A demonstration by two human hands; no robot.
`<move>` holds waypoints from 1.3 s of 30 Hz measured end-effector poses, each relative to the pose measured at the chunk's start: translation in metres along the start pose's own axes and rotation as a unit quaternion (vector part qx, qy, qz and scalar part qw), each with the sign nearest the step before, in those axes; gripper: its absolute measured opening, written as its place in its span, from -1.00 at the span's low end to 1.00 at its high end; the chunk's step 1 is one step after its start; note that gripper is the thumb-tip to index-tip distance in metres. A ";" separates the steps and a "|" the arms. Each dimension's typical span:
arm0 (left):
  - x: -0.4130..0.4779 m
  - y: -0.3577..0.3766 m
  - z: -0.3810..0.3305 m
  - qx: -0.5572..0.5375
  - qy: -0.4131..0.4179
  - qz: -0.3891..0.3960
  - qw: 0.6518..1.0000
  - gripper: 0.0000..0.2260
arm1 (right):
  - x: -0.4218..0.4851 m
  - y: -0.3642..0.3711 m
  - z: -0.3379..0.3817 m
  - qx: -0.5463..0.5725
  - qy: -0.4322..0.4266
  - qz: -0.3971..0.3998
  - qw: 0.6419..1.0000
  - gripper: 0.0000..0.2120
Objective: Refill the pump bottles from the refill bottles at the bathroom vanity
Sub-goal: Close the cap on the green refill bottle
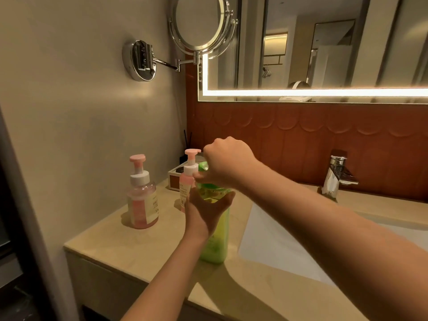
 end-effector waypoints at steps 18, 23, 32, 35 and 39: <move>-0.004 0.003 -0.001 -0.028 -0.005 0.017 0.999 -0.61 | -0.018 0.010 -0.031 0.326 -0.002 0.112 0.939 -0.53; -0.003 0.001 0.003 -0.084 -0.028 0.020 0.996 -0.59 | -0.001 0.010 -0.019 0.130 -0.002 0.045 0.990 -0.47; -0.002 0.003 0.005 -0.076 -0.014 0.011 0.997 -0.40 | 0.005 0.042 -0.011 0.244 0.131 0.055 0.959 -0.50; -0.002 0.002 0.003 -0.019 0.006 0.026 0.999 -0.45 | -0.003 0.031 -0.021 0.434 0.064 0.207 0.874 -0.50; 0.001 -0.001 -0.001 -0.026 0.030 0.101 0.994 -0.52 | -0.012 0.031 -0.040 0.413 -0.010 0.239 0.879 -0.44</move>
Point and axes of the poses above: each hand's wrist, its own x-axis towards the middle knuckle, its own y-axis out of the palm, z = x × y, the point moved 4 cm from there along x, towards the middle knuckle, and after that the axes turned 4 degrees about -z, right-handed, at the moved point
